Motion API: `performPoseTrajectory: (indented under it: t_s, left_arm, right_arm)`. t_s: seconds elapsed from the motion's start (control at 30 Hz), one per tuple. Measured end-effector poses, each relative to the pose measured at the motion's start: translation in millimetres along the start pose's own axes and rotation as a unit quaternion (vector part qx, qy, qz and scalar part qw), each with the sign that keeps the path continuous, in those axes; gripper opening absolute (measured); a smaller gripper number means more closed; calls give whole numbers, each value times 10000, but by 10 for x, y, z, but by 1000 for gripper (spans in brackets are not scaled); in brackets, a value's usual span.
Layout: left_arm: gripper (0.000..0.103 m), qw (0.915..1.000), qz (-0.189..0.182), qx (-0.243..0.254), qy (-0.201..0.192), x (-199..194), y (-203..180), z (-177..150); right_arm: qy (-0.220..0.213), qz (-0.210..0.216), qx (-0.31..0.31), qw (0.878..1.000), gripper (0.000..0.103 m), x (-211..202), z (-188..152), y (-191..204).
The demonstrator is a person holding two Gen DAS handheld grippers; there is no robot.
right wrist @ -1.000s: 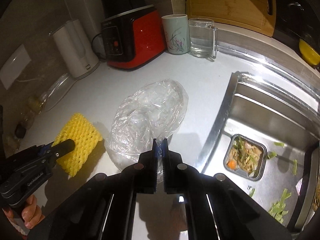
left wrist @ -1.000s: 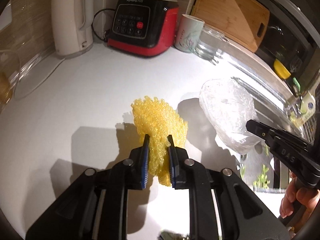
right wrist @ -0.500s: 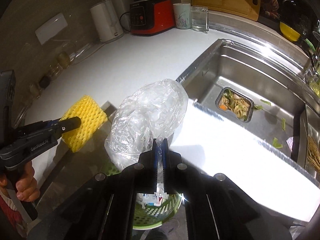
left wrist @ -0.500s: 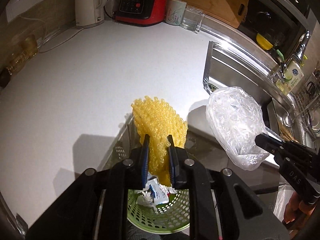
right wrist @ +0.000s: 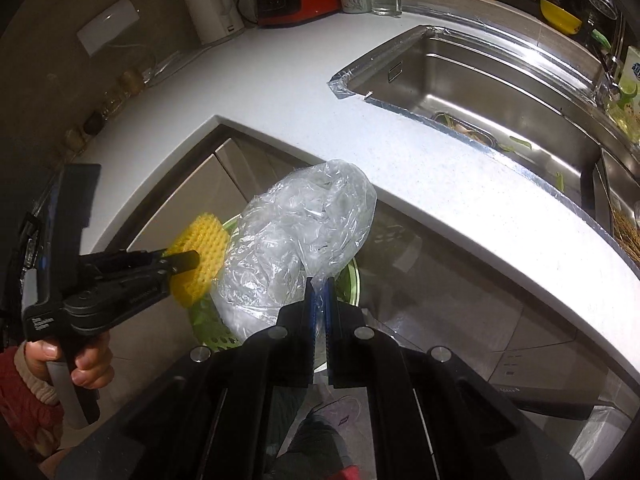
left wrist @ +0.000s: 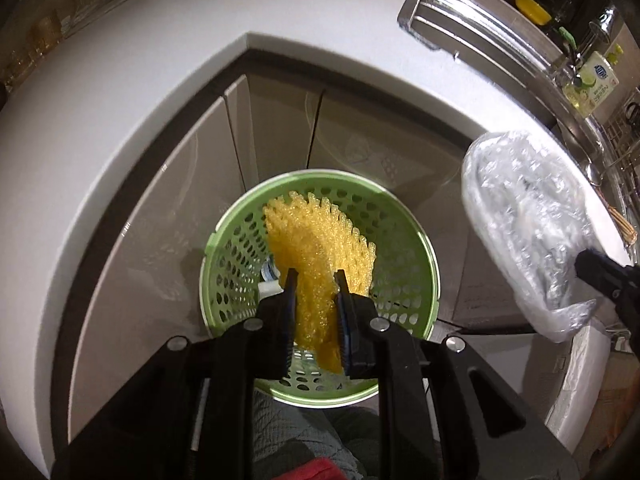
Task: Collect trash
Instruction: 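Carry the sponge and plastic bag over the green basket and release both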
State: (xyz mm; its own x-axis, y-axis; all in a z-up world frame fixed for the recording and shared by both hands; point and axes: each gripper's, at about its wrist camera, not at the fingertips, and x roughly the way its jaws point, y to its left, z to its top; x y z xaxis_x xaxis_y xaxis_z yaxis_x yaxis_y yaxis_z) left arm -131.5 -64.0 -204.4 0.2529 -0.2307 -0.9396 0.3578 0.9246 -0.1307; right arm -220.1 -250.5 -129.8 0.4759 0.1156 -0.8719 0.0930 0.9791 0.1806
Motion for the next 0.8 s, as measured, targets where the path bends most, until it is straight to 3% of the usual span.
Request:
performPoseTrajectory:
  t_s: [0.07, 0.13, 0.2, 0.3, 0.43, 0.57, 0.8]
  left_arm:
    - [22, 9998, 14, -9, 196, 154, 6, -58]
    - [32, 9995, 27, -43, 312, 255, 13, -90]
    - [44, 9994, 58, -54, 349, 297, 18, -107]
    - [53, 9994, 54, -30, 337, 285, 3, -100]
    - [60, 9998, 53, -48, 177, 133, 32, -22]
    - [75, 9997, 160, -117, -108, -125, 85, 74]
    - [89, 9966, 417, -479, -516, -538, 297, 161]
  right_arm:
    - [-6, -13, -2, 10000, 5, -18, -18, -10]
    - [2, -15, -14, 10000, 5, -25, -26, -22]
    - [17, -12, -18, 10000, 5, -28, -38, -26]
    - [44, 2, -20, 10000, 5, -23, -43, -32]
    - [20, 50, -64, 10000, 5, -26, -27, 0]
    - [46, 187, -145, 9997, 5, 30, -11, 30]
    - [314, 318, -492, 9978, 5, 395, -28, 232]
